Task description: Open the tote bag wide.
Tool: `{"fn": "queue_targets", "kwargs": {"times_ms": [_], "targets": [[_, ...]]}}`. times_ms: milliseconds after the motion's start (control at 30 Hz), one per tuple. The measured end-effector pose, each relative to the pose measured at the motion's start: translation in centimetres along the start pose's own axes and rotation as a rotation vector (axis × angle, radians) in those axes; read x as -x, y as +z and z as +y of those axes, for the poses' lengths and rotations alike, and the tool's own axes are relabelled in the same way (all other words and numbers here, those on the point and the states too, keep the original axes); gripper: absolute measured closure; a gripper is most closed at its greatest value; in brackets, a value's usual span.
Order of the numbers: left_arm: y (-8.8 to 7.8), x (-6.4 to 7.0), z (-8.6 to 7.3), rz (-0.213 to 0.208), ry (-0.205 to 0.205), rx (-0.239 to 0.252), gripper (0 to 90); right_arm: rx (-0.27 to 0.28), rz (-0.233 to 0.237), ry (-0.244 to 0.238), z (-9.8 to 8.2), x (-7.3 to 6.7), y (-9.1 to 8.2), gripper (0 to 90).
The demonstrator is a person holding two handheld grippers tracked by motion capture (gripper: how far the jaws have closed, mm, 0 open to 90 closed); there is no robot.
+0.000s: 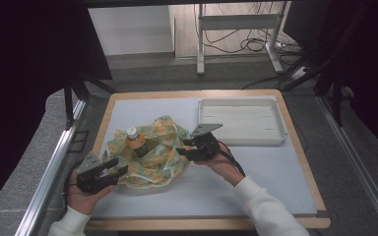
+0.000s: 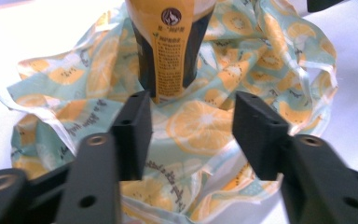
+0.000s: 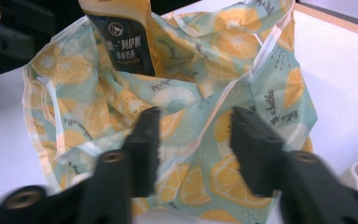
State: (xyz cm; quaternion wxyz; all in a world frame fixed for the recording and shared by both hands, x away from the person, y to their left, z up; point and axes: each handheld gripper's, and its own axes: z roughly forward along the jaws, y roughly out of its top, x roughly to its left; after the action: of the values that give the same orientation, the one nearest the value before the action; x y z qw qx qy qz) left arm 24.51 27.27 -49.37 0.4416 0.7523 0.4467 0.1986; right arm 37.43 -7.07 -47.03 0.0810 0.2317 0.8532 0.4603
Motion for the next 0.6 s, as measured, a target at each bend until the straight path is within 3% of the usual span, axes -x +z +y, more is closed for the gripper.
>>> {"fn": "queue_targets", "kwargs": {"times_ms": [233,600], "targets": [[0.19,-0.04,-0.26,-0.035,0.005,-0.033,34.6,0.024,0.013,-0.007,0.17,-0.10,-0.12,44.2],[0.21,-0.11,-0.21,-0.029,-0.005,-0.034,32.1,0.046,0.005,-0.012,0.55,-0.69,-0.13,37.2]]}}
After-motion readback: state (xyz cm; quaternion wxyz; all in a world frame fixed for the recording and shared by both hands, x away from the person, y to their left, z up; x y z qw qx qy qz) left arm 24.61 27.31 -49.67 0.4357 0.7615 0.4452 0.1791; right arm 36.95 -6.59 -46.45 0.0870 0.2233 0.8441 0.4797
